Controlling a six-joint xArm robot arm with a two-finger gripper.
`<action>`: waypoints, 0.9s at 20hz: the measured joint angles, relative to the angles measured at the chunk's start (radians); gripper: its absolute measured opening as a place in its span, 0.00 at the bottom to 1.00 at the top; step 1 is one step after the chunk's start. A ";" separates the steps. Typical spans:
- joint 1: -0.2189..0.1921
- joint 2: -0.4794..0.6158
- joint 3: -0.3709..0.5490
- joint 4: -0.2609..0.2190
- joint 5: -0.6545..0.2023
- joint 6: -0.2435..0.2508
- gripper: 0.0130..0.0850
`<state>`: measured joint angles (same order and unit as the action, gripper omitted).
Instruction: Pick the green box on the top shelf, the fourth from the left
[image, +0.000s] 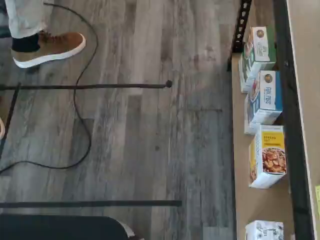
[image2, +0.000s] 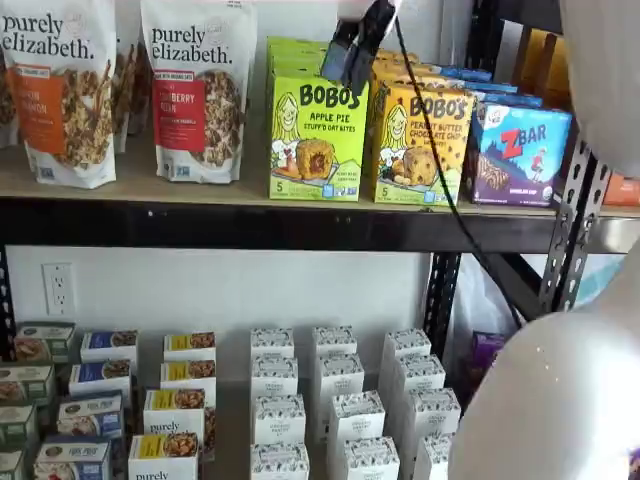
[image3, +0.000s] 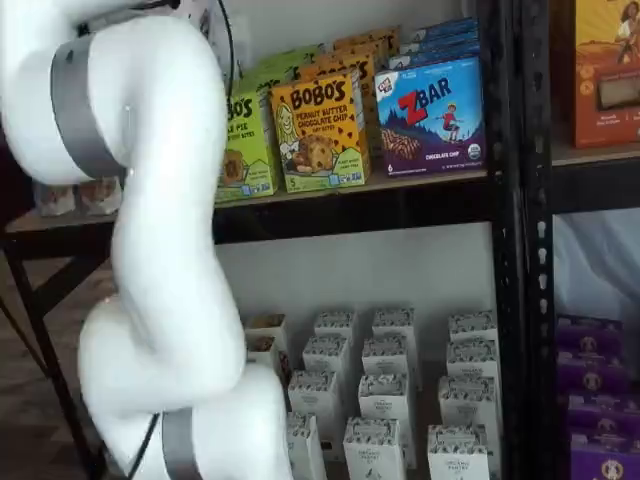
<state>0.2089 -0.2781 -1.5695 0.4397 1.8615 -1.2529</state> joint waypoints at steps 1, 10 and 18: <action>0.004 -0.007 0.009 -0.010 -0.013 0.001 1.00; 0.012 -0.100 0.145 -0.023 -0.149 -0.013 1.00; 0.021 -0.154 0.228 0.017 -0.325 -0.012 1.00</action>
<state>0.2299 -0.4324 -1.3415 0.4567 1.5364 -1.2652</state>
